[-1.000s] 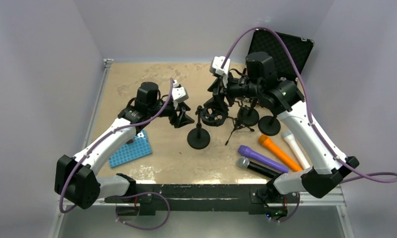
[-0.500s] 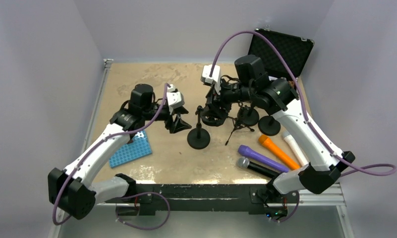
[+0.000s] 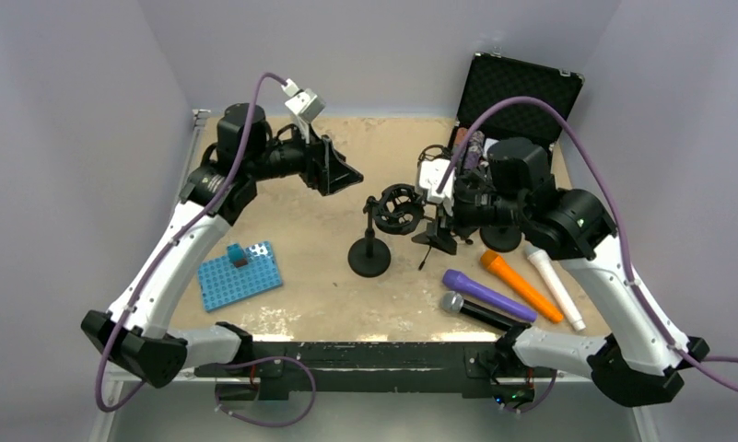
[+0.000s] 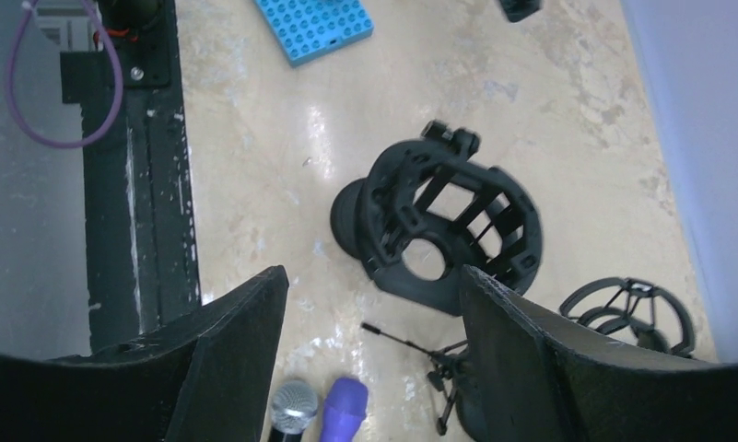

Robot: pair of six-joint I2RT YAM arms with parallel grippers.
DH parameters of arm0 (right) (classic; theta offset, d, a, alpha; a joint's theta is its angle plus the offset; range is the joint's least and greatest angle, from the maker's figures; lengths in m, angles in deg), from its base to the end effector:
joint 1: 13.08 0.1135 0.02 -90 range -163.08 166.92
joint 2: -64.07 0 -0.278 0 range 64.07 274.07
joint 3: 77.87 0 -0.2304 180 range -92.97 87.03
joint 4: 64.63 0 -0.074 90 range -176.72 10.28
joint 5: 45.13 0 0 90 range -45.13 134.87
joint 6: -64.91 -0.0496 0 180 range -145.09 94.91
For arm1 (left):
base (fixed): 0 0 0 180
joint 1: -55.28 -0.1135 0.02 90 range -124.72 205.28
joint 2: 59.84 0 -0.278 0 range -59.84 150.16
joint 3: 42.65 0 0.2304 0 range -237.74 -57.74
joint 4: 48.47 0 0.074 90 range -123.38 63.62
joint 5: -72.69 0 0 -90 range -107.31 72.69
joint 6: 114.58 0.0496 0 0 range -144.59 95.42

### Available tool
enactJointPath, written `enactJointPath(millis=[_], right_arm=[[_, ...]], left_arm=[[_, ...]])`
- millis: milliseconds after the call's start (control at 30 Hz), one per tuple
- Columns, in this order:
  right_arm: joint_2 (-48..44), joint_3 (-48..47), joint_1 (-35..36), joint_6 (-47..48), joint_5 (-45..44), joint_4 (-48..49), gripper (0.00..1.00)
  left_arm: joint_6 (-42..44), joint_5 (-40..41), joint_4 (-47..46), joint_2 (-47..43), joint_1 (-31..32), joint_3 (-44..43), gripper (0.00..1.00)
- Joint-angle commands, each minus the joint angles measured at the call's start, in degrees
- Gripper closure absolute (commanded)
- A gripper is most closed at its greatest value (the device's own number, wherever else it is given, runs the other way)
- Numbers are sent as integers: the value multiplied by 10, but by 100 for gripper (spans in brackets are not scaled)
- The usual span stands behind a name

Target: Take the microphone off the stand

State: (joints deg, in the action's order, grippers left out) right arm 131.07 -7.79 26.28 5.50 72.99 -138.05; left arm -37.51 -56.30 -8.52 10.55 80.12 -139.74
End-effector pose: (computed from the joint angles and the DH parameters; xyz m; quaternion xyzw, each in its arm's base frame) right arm 0.1255 0.1332 0.4665 -0.5815 0.6210 0.2471 0.4638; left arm 0.2066 -0.1300 0.4531 0.2827 0.7135 -0.4370 0.4690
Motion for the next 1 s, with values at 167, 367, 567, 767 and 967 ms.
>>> enactJointPath(millis=[167,367,567,767,967], right_arm=[[-27,93,-2,2,4,58,31],[-6,96,-2,-9,5,76,33],[9,90,-1,-13,15,89,37],[16,95,0,-15,40,86,41],[22,98,0,-19,41,91,46]], left_arm=[[-87,-61,59,80,-7,-12,29],[-95,-80,43,95,-7,6,30],[-110,-57,30,102,-7,30,35],[-122,-53,18,102,-7,56,36],[-136,-60,-2,112,-7,55,36]])
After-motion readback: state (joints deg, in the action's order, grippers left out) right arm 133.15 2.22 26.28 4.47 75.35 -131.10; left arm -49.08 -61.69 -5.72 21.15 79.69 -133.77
